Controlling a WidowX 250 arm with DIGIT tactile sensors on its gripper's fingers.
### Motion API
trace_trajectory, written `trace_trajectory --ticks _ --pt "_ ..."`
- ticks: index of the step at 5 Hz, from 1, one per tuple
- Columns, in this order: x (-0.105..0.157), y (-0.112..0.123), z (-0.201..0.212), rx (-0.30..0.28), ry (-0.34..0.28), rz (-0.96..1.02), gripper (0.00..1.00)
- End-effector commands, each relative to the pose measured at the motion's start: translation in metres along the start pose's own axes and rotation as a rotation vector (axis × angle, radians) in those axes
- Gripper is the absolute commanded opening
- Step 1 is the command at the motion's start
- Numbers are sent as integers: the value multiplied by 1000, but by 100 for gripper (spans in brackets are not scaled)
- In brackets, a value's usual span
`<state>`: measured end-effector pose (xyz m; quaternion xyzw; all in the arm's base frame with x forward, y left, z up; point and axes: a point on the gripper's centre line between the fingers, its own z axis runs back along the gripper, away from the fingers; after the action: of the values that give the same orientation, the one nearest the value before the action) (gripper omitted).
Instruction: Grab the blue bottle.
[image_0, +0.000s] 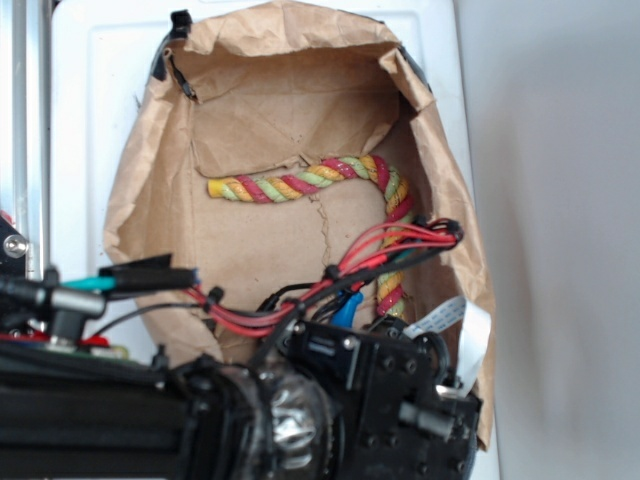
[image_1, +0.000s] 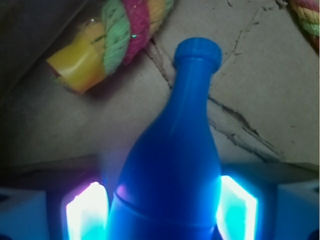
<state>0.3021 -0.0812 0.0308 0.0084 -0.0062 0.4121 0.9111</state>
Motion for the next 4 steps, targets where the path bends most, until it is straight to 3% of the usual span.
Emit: trace_trajectory --ticks 1,2,3,4 --pt "36 39 45 -74 -40 21 0" --pt "59 60 67 -95 -137 -8 0" --pt "82 76 91 -26 -211 -98 0" --pt "83 81 133 34 -220 -215 0"
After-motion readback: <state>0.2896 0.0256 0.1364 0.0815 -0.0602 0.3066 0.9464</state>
